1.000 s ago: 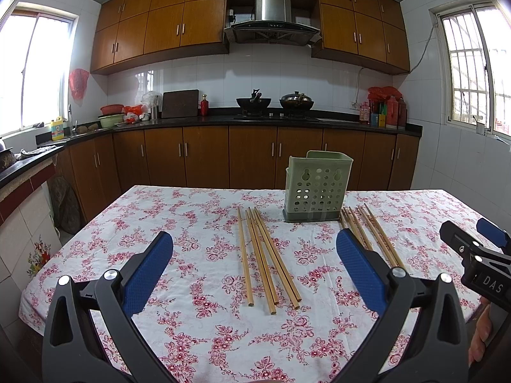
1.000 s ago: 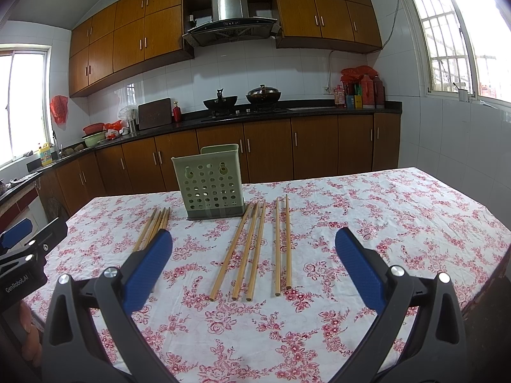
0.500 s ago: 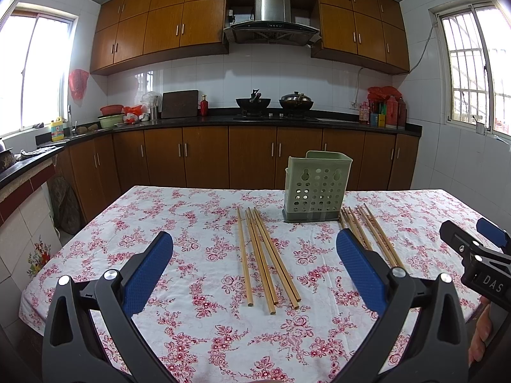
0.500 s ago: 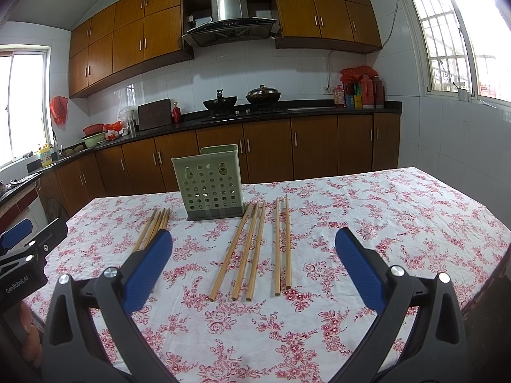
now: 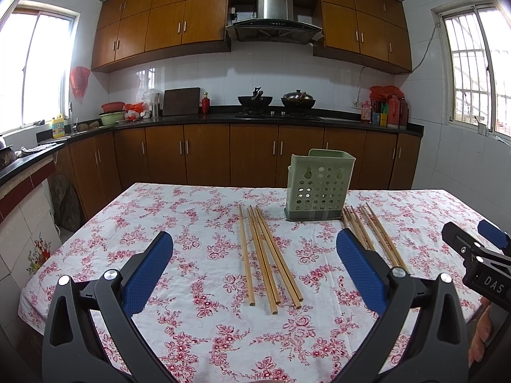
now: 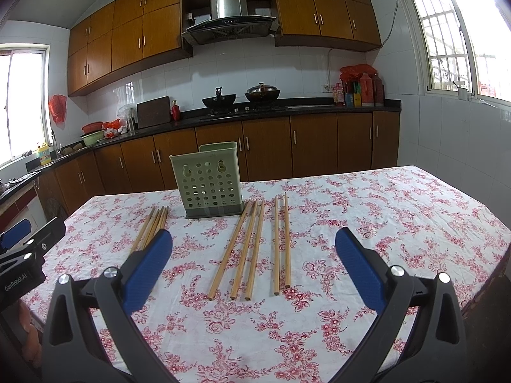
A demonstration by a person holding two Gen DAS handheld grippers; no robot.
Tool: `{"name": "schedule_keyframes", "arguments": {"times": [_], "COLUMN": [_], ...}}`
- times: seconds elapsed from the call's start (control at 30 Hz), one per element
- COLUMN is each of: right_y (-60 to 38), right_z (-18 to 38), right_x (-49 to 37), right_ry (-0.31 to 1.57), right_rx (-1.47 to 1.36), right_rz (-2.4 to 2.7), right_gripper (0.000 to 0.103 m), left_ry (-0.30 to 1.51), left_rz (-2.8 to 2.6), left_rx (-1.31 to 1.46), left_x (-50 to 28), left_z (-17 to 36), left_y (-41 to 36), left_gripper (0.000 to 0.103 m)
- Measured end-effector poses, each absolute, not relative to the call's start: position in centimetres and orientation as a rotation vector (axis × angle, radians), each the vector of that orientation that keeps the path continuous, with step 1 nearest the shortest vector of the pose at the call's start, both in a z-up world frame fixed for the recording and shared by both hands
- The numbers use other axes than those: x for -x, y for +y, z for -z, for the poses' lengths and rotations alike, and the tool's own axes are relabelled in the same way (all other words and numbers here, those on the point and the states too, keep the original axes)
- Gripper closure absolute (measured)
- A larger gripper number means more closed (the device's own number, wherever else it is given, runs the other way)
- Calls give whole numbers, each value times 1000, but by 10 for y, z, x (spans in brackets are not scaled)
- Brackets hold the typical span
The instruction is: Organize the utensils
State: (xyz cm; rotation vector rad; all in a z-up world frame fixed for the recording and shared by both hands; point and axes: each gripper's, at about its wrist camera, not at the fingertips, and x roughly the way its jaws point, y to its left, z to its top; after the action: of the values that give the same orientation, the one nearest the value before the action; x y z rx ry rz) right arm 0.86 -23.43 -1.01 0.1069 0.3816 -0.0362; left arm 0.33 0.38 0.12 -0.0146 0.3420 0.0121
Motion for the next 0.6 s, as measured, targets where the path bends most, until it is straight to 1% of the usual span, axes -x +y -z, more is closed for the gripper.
{"name": "schedule_keyframes", "arguments": {"times": [0.1, 0.33, 0.37, 0.4, 0.43, 0.5, 0.53, 0.6], "right_y": [-236, -254, -257, -260, -263, -270, -275, -284], "right_z": [14, 34, 36, 39, 41, 48, 52, 58], "right_x": [-15, -49, -57, -66, -74, -96, -109, -123], "right_ry": [400, 522, 549, 572, 595, 666, 706, 753], "right_rx": [-113, -150, -154, -154, -153, -164, -187, -214], "right_rz": [39, 103, 112, 118, 127, 147, 147, 149], "right_gripper": [4, 4, 6, 13, 17, 33, 37, 53], "left_ry": [360, 539, 556, 576, 601, 634, 654, 686], "left_rz": [-25, -103, -105, -105, -109, -116, -108, -101], "left_rx": [19, 74, 84, 93, 103, 111, 118, 121], "left_x": [-10, -46, -49, -54, -60, -70, -76, -85], "left_z": [2, 28, 30, 32, 35, 39, 41, 44], "left_y": [7, 29, 31, 35, 38, 42, 45, 47], "left_gripper": [2, 2, 2, 2, 2, 2, 2, 2]}}
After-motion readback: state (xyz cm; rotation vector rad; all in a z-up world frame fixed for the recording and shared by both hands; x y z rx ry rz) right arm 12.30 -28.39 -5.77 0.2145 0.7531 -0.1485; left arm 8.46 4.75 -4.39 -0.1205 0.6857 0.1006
